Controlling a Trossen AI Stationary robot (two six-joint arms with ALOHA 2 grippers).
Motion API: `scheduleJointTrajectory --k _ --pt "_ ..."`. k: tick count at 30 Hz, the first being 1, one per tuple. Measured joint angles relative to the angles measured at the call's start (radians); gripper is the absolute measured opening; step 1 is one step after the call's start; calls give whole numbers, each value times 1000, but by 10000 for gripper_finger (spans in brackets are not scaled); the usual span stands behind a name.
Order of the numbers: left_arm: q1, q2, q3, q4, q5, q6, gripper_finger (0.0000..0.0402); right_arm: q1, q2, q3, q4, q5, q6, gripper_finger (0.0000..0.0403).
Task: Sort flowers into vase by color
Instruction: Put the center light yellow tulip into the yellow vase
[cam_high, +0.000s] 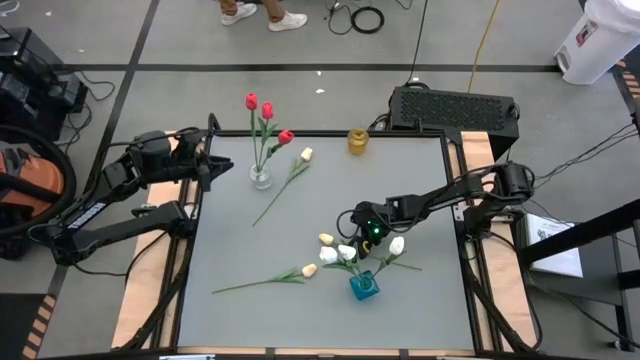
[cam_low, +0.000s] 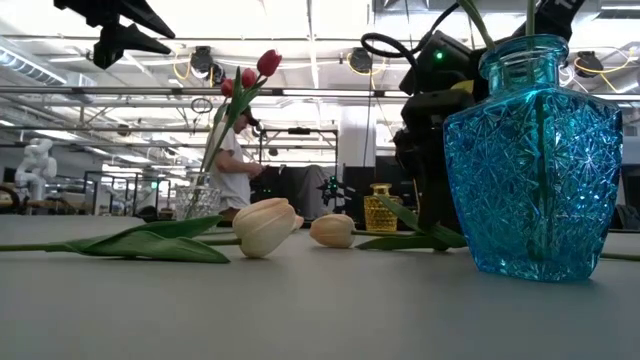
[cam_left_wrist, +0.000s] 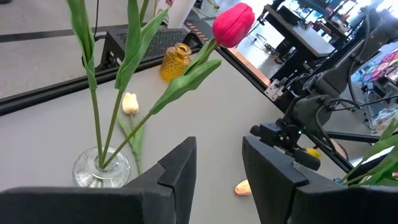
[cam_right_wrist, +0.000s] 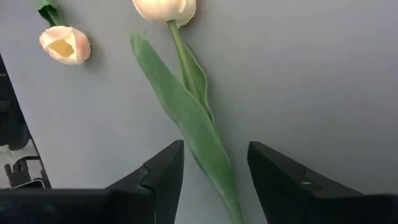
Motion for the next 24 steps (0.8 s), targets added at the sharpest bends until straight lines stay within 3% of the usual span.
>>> scheduleJointTrajectory --k 11,24 --pt "0 0 0 0 0 0 136 7 2 0 1 1 8 166" --pt "0 0 0 0 0 0 136 18 5 -3 -8 -21 21 42"
